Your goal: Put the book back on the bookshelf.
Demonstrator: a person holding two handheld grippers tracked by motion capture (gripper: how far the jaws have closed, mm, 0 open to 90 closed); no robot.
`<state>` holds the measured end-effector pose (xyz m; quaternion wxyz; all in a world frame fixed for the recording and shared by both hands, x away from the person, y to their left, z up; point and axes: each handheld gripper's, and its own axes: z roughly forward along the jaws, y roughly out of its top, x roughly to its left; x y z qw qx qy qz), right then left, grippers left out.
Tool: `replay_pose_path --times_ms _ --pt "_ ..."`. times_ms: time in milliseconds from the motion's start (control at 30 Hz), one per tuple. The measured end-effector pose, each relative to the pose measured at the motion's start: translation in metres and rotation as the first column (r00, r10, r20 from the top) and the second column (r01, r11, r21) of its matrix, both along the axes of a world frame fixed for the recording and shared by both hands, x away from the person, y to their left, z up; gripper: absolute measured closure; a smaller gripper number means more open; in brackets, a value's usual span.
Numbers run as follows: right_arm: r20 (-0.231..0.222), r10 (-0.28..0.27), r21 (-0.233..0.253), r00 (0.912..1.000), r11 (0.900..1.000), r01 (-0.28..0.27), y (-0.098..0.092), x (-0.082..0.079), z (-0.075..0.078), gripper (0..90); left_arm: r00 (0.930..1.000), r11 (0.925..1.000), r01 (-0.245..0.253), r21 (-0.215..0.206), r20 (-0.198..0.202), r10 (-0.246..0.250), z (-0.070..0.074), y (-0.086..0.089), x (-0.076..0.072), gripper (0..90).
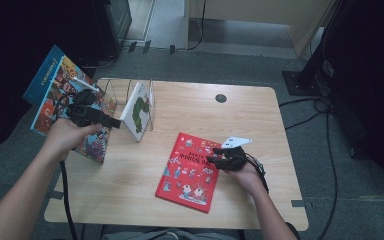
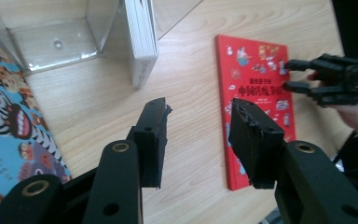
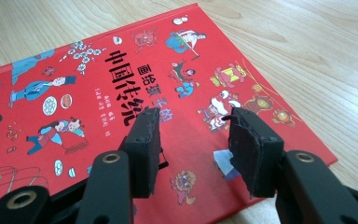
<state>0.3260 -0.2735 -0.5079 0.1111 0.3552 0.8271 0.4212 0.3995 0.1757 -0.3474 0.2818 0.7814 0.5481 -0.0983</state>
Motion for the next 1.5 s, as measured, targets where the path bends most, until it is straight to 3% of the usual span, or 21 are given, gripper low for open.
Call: replay_pose_path --times_ms 267,400,533,633,867,933,1067,1167,1333,1500 --pt "-0.02 -0.012 -0.002 0.9997 1.0 0.012 -0.005 -0.002 0.0 54.2 0.9992 0.9991 0.039 -0.014 0.001 -0.039 -0.022 -0.02 -0.003 57.5" --pt "-0.004 -0.024 0.007 0.9997 1.0 0.024 -0.01 -0.008 0.0 57.2 0.9978 0.997 0.065 -0.041 0.014 -0.065 -0.031 -0.03 -0.006 60.4" --pt "-0.008 -0.032 0.011 0.9995 0.999 0.032 -0.015 -0.011 -0.001 58.3 0.9962 0.9956 0.086 -0.038 0.019 -0.085 -0.038 -0.038 -0.007 61.3" --pt "-0.019 -0.036 0.003 0.9992 0.999 0.036 -0.017 -0.014 -0.001 58.5 0.995 0.9932 0.1 -0.059 0.009 -0.1 -0.044 -0.043 -0.007 62.0" --pt "-0.019 -0.045 0.0 0.9988 0.999 0.045 -0.02 -0.021 -0.003 58.9 0.9935 0.9929 0.111 -0.044 -0.02 -0.112 -0.061 -0.057 -0.01 62.2" --pt "-0.018 -0.046 0.0 0.9988 0.999 0.046 -0.021 -0.022 -0.003 59.5 0.9922 0.9908 0.122 -0.06 -0.022 -0.123 -0.066 -0.06 -0.011 64.8" --pt "-0.024 -0.044 0.006 0.9987 0.999 0.044 -0.024 -0.025 -0.004 62.5 0.9892 0.9884 0.145 -0.045 -0.016 -0.146 -0.076 -0.068 -0.013 70.6" --pt "-0.037 -0.041 0.009 0.9985 0.999 0.041 -0.024 -0.027 -0.005 65.6 0.9901 0.9877 0.137 -0.076 -0.022 -0.139 -0.086 -0.07 -0.012 76.1" --pt "-0.045 -0.037 0.02 0.9983 0.999 0.038 -0.026 -0.03 -0.006 70.2 0.9896 0.9866 0.14 -0.085 -0.024 -0.142 -0.101 -0.08 -0.014 76.2" --pt "-0.048 -0.036 0.021 0.9982 0.999 0.037 -0.028 -0.032 -0.006 78.5 0.9896 0.9835 0.141 -0.113 -0.01 -0.143 -0.11 -0.084 -0.015 83.4"
